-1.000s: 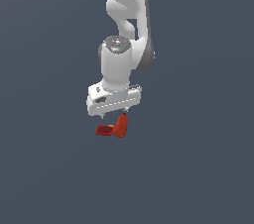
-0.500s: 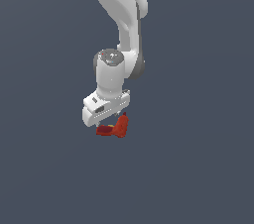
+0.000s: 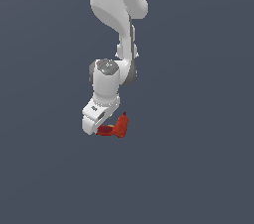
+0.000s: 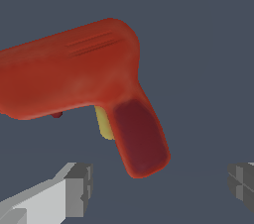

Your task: Pick up the object and move it to a goal position.

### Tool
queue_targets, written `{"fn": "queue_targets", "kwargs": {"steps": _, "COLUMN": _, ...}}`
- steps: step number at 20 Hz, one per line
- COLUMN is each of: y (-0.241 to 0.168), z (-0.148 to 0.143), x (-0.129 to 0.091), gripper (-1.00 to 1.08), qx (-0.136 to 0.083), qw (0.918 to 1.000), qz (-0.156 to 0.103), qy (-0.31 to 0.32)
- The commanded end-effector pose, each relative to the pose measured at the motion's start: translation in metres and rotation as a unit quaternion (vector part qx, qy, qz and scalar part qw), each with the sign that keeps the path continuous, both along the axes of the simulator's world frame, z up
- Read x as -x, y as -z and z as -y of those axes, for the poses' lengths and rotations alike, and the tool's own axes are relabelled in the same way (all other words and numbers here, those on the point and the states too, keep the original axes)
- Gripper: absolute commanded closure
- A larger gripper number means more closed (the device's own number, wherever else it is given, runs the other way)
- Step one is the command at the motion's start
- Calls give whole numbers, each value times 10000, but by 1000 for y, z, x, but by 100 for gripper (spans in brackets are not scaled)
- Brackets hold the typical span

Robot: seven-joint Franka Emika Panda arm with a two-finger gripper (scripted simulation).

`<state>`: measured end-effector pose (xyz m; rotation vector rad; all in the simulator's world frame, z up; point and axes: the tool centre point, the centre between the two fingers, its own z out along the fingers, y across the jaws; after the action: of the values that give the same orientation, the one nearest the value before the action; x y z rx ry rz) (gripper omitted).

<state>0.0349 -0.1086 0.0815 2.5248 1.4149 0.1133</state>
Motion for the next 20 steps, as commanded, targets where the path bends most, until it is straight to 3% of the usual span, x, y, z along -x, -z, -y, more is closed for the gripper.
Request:
{"fn": "queue_targets", "kwargs": {"steps": 1, "y": 9, "z": 5, "x": 0, "gripper": -100, "qx": 92, "qw": 9993, "qz": -21, "qy": -371}}
{"fn": "queue_targets", "kwargs": {"steps": 10, "y": 29, "z": 16, "x": 2, "gripper": -100, "qx": 294, "qw": 9921, "qz": -80, "qy": -1218}}
{"fn": "queue_targets", "kwargs": {"steps": 20, "y": 34, "z": 18, "x": 3, "gripper": -100, "qx": 333, "qw": 9897, "qz": -96, "qy": -1391}}
